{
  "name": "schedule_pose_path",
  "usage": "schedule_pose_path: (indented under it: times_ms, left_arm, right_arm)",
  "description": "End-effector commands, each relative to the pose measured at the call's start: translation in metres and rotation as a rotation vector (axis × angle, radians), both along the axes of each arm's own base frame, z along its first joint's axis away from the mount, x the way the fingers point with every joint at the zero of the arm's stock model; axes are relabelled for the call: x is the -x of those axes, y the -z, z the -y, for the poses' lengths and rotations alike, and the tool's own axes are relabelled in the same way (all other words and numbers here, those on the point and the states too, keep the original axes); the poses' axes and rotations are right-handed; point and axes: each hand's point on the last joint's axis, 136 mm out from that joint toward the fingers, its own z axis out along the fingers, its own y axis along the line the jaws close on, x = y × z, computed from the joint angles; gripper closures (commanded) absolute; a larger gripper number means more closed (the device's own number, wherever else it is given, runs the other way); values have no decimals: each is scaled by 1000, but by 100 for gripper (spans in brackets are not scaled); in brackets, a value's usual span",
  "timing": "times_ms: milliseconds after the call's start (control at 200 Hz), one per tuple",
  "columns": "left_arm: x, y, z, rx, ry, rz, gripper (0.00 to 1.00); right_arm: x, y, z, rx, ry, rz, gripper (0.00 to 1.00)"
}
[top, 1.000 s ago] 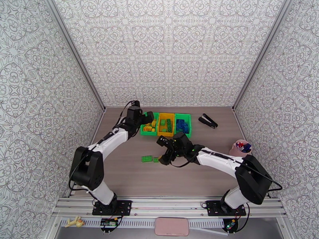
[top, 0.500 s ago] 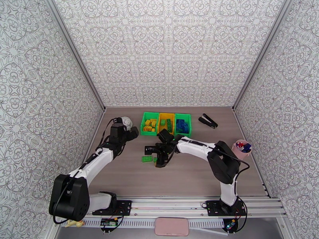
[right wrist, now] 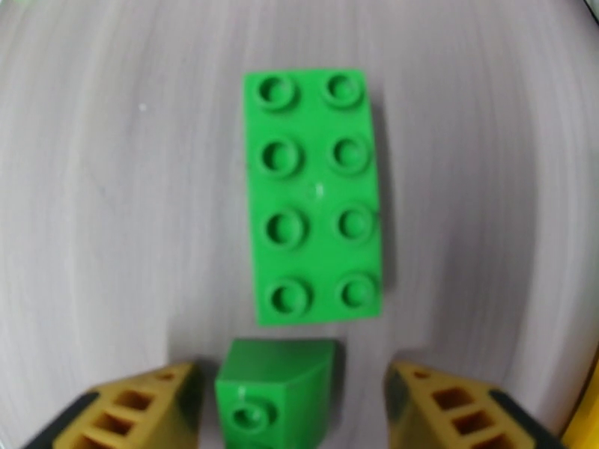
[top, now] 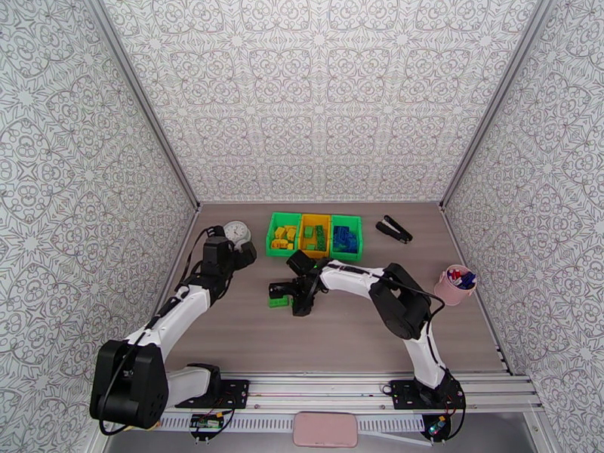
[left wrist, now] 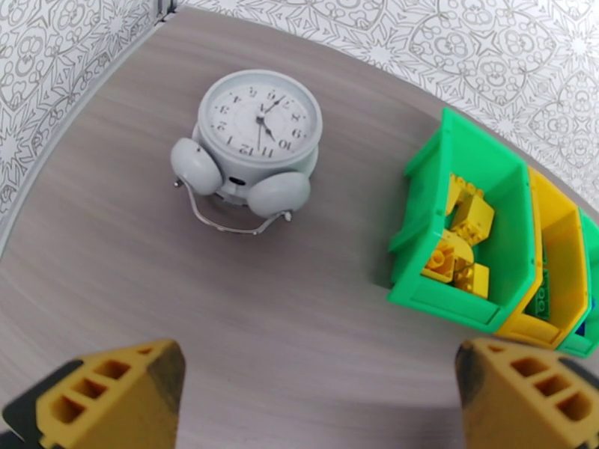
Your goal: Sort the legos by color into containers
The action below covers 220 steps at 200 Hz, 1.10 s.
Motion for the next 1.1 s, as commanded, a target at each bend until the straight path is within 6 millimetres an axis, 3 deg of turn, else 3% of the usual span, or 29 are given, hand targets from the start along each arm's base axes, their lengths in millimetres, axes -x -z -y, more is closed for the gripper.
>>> schedule_pose_path:
  times_ms: [0, 160, 355, 620, 875, 1095]
  left_arm:
    - [1, -1, 3, -25, 14, -4, 0]
    - [0, 0, 8, -31, 32, -8, 0]
    - [1, 0, 6, -60, 23, -17, 0]
    - [3, -5, 12, -100, 42, -20, 0]
    - [23, -35, 22, -59, 110, -32, 0]
    - [44, -30, 29, -54, 106, -107, 0]
  right_arm:
    - [-3, 11, 2, 36, 29, -15, 39]
    - [2, 15, 3, 40, 16, -32, 44]
    - [2, 18, 10, 72, 23, -30, 57]
    - [1, 7, 11, 31, 69, -9, 69]
    - [1, -21, 19, -87, 146, -10, 77]
    - [-25, -64, 34, -263, 302, 97, 78]
